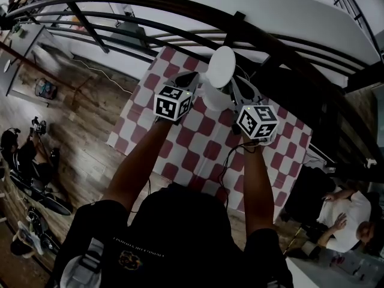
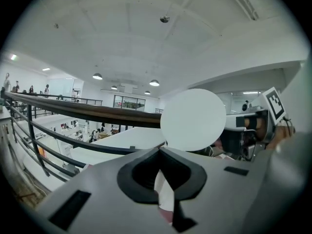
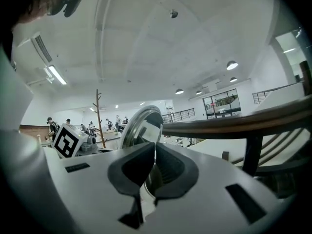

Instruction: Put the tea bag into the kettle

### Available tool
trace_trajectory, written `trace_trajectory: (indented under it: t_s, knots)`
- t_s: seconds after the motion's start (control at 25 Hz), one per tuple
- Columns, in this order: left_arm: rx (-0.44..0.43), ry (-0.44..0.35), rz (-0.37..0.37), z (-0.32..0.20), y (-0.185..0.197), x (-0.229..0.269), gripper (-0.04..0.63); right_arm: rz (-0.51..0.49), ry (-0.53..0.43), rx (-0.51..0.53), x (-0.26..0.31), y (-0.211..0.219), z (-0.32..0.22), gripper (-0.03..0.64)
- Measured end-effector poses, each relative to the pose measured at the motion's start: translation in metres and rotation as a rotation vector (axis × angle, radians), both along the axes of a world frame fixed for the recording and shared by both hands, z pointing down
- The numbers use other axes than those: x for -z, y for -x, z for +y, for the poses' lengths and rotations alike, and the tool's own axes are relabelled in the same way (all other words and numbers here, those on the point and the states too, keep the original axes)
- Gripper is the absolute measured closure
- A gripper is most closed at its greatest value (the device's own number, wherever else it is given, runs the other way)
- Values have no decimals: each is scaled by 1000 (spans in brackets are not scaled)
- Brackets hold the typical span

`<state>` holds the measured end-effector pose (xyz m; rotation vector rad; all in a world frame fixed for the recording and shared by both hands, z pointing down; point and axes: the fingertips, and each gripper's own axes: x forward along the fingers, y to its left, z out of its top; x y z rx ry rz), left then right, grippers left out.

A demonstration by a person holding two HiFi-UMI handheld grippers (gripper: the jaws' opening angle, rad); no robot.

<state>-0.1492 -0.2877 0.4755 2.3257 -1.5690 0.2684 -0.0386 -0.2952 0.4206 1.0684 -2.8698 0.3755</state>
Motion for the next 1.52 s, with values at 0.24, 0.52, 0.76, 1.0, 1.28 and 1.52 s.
trace_trajectory:
  t_s: [0.24,0.52,0.76,1.0,1.28,1.52]
  knots:
    - [12,-13,-35,0,-1,1,594,16,29,-21,-13,-13,9,600]
    - [1,-68,-64,18,-10,20,592,25,37,-56,-20,-38,17,600]
    - [-105,-30,-86,50,-47,1,592,42,76,-110,-43,-68,28,600]
    - [-258,56,-99,66,-116,-41,592,69,132,-198,-77,-115,38,598]
    - [-423,118,-115,64,-212,-81,592,102,240,-375,-128,-210,69,595]
    - [-534,178,-120,66,-275,-114,592,108,354,-499,-174,-275,98,522]
